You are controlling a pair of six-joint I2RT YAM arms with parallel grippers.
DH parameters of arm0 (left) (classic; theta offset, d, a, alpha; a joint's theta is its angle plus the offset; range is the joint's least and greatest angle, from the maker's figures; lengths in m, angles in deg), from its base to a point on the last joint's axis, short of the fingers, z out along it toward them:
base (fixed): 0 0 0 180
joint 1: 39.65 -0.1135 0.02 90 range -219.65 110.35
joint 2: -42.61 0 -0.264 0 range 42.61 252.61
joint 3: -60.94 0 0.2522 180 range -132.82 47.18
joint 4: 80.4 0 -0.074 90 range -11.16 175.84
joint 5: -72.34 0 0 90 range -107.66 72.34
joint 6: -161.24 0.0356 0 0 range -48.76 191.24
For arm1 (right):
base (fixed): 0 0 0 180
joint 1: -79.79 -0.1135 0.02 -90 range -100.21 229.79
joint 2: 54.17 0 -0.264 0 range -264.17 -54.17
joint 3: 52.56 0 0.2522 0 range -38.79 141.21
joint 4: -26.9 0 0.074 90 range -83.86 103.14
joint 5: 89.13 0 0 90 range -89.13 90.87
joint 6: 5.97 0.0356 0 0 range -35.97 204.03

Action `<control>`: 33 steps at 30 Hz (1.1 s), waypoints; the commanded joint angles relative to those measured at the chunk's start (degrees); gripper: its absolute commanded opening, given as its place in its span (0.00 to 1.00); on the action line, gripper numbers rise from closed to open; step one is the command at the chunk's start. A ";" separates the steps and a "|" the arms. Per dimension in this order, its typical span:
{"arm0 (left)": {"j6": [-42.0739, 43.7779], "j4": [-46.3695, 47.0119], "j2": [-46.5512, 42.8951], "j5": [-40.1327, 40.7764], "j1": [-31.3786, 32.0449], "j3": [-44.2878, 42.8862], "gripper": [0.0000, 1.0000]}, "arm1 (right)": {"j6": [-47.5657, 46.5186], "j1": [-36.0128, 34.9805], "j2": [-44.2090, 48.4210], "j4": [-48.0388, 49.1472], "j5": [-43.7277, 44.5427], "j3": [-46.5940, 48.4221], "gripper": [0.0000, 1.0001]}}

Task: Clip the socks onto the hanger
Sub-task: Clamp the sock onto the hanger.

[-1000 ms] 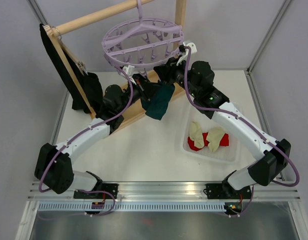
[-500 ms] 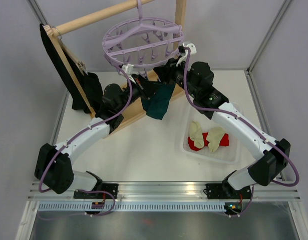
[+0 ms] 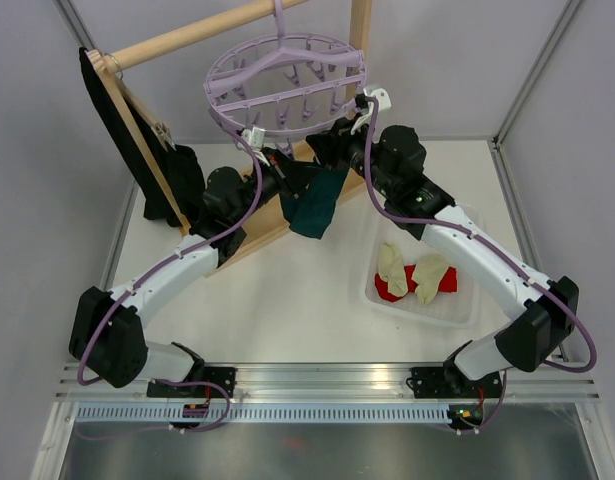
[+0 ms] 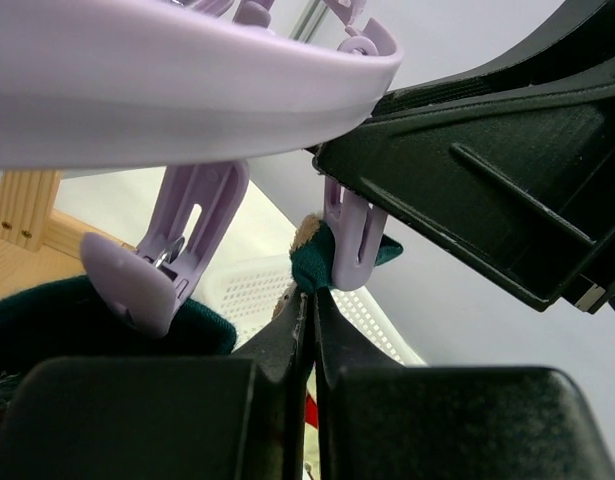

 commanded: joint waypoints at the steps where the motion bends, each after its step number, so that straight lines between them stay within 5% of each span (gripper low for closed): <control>1: -2.02 3.96 -1.55 -1.95 -0.48 -2.23 0.02 | -0.89 -0.45 0.94 2.38 0.11 -0.84 0.00; 12: -2.55 4.40 -1.55 -2.39 -0.75 -2.14 0.02 | -1.86 -0.62 1.38 3.53 0.20 -1.89 0.02; 25: -2.46 4.05 -1.64 -2.65 -1.01 -2.06 0.02 | -1.59 -0.71 2.61 3.97 0.20 -2.25 0.57; 33: -2.29 3.26 -1.37 -2.74 -1.19 -1.97 0.02 | 0.07 -0.71 3.84 1.07 0.46 -0.40 0.70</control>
